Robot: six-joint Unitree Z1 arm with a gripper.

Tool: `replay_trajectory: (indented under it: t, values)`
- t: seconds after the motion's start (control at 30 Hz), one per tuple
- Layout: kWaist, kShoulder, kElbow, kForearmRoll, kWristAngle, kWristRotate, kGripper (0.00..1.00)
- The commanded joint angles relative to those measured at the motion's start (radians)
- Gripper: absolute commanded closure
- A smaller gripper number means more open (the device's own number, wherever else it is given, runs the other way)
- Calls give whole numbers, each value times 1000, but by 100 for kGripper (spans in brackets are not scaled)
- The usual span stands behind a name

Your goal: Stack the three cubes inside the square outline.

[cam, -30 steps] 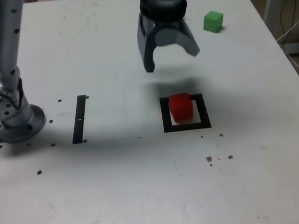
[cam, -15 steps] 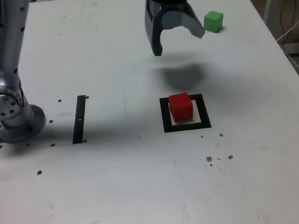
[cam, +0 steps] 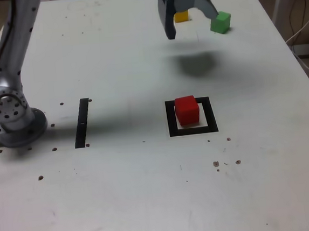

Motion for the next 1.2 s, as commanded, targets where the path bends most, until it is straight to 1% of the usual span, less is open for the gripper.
replay_trajectory:
  t: [0.0, 0.37, 0.7, 0.9, 1.17]
  values:
    - [15, 22, -35, 15, 2, 12, 0]
    - [129, 103, -175, 57, 8, 62, 0]
    - [241, 212, -371, 144, 19, 178, 0]
    - [288, 281, -490, 189, 21, 252, 1]
    - [315, 362, -643, 226, 18, 322, 1]
